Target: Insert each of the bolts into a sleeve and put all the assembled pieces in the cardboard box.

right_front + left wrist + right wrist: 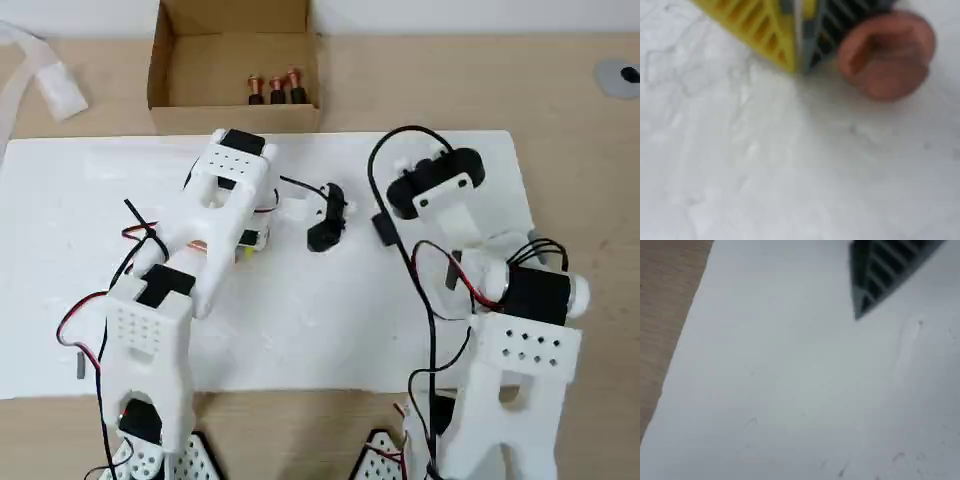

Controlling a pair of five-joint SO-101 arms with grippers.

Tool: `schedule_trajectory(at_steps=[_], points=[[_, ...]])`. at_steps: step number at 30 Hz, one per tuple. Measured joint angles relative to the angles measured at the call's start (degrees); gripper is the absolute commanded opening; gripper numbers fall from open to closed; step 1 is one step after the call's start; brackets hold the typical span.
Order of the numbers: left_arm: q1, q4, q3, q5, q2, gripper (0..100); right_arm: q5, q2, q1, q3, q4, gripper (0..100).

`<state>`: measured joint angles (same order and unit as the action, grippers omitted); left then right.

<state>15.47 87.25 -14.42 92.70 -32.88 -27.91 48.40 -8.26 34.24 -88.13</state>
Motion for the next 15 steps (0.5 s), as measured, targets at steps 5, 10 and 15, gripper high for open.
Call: schedule_trajectory(at_steps=[5,10,15], points=[[0.3,7.7,-9.4,0.0,-0.4,1,0.0,0.0,0.0,0.0,0.0,40.1],[0.2,11.5,-16.6,0.0,-0.4,1,0.0,0.0,0.0,0.0,0.1,40.1],[-0.1,11.9,-18.6,-0.1,-0.4,3,0.0,0.0,0.0,0.0,0.1,40.1]])
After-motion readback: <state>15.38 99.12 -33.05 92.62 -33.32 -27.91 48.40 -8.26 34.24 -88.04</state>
